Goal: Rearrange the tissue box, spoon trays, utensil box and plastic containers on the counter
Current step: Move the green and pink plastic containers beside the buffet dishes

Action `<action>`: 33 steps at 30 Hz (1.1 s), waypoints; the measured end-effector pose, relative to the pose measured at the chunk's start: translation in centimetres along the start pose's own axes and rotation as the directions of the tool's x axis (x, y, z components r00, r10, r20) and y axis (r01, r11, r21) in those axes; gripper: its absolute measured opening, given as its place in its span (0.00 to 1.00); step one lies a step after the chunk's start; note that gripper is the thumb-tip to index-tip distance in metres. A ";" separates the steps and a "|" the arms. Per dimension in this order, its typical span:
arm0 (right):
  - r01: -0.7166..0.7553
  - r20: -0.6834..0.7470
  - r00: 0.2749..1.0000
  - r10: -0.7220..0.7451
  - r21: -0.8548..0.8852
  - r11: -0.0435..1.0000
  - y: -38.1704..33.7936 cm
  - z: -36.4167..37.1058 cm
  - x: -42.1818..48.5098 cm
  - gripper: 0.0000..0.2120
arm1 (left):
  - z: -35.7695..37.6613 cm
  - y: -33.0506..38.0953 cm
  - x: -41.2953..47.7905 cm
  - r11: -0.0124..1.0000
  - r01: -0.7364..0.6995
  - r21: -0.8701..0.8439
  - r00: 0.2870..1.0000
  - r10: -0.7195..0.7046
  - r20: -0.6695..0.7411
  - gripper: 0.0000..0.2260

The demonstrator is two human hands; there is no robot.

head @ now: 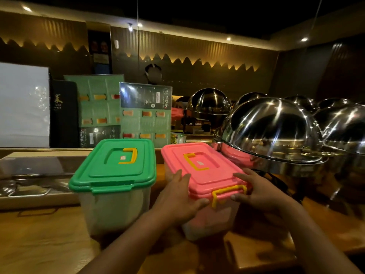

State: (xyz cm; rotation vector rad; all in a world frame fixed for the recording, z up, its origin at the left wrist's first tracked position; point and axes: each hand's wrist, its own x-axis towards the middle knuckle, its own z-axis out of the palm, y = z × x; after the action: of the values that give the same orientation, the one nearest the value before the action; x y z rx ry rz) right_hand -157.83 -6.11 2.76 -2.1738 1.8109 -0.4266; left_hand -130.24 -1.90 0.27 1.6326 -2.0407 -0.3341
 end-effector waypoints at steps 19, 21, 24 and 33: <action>-0.048 -0.418 0.908 0.021 -0.054 0.997 -4.0 7.0 0.3 0.49 | -2.0 -1.6 3.8 0.925 -0.017 0.380 0.998 -0.008 0.065 0.48; -0.064 -0.421 0.906 0.037 -0.051 0.997 -4.2 7.2 0.7 0.48 | -2.0 -2.1 4.4 0.927 -0.019 0.375 0.998 -0.003 0.058 0.49; -0.082 -0.408 0.911 0.060 -0.037 0.996 -4.3 7.5 1.8 0.46 | -1.9 -2.7 5.7 0.928 -0.033 0.370 0.999 0.017 0.047 0.49; -0.108 -0.366 0.928 0.067 -0.093 0.990 -4.0 6.6 6.5 0.43 | -0.5 -4.3 11.0 0.917 -0.026 0.398 1.000 0.021 0.017 0.53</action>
State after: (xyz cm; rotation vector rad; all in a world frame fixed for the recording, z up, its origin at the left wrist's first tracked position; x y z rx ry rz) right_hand -150.45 -11.66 -1.37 -2.1873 2.1618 -0.7664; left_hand -128.07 -13.52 1.16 1.8360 -2.2438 0.0925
